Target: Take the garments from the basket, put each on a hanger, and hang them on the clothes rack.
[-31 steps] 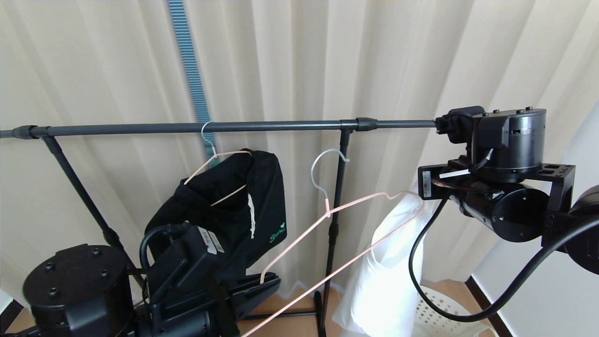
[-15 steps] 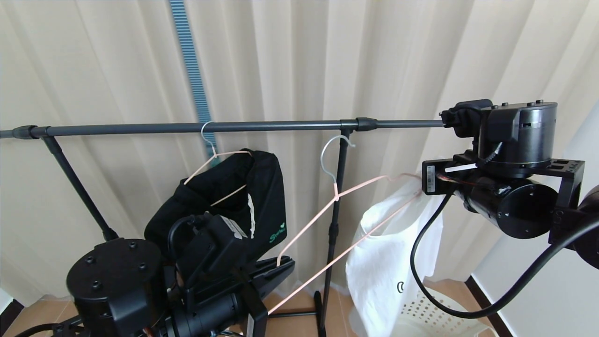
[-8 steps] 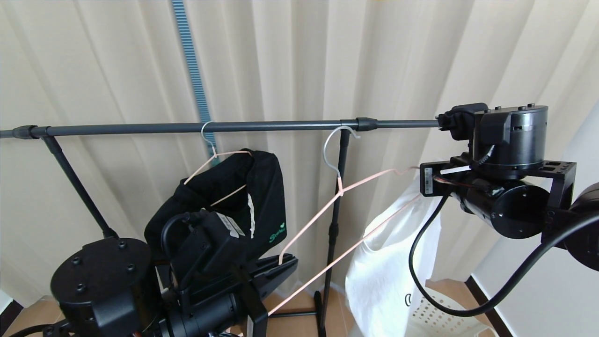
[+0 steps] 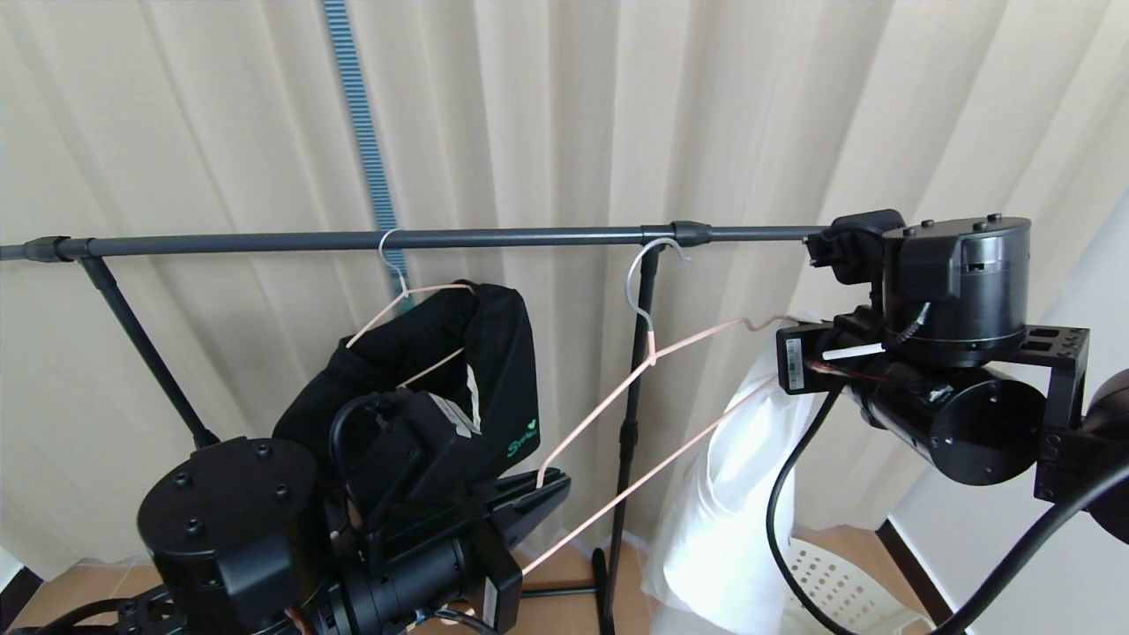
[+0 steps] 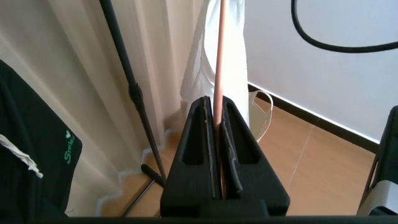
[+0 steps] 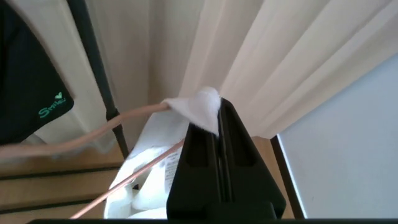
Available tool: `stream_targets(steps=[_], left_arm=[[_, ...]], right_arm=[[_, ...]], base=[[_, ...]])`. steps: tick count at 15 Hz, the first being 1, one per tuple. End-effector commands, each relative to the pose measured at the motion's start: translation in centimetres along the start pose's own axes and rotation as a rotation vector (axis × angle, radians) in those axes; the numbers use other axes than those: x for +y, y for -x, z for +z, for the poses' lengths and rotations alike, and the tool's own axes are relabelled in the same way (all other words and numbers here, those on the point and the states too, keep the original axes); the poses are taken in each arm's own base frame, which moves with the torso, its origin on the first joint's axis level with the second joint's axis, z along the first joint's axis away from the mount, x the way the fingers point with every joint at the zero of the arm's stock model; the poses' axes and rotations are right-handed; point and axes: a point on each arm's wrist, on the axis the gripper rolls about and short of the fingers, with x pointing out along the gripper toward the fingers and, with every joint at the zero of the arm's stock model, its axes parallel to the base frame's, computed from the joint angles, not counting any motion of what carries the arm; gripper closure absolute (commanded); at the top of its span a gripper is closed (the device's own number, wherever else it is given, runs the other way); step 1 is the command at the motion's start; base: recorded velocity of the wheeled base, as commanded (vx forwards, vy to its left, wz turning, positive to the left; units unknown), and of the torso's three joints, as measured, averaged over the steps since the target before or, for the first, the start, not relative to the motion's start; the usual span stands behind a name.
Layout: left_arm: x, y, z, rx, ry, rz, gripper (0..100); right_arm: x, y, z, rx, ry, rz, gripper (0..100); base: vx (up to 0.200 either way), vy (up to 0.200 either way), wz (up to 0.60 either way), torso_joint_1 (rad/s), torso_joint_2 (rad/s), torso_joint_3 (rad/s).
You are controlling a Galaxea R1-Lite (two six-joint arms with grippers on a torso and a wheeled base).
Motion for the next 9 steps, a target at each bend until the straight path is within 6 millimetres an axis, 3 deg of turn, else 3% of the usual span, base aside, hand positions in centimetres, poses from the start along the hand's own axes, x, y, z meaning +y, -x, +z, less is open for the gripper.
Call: stream_targets(steps=[1,9], left_arm=[[0.0,-0.2,-0.3,0.01,0.002,0.008,100],[0.0,-0.3,-0.4,0.01,-0.001,0.006,100]], right_arm=[[0.7,1.3,-0.2,-0.007,0.014,0.045,100],[2.6,4.6,-0.4,-0.039,0.034,0.17,100]], base=[[0.0,0.0,0.0,0.0,0.0,0.0],[0.0,0.0,0.0,0.0,0.0,0.0]])
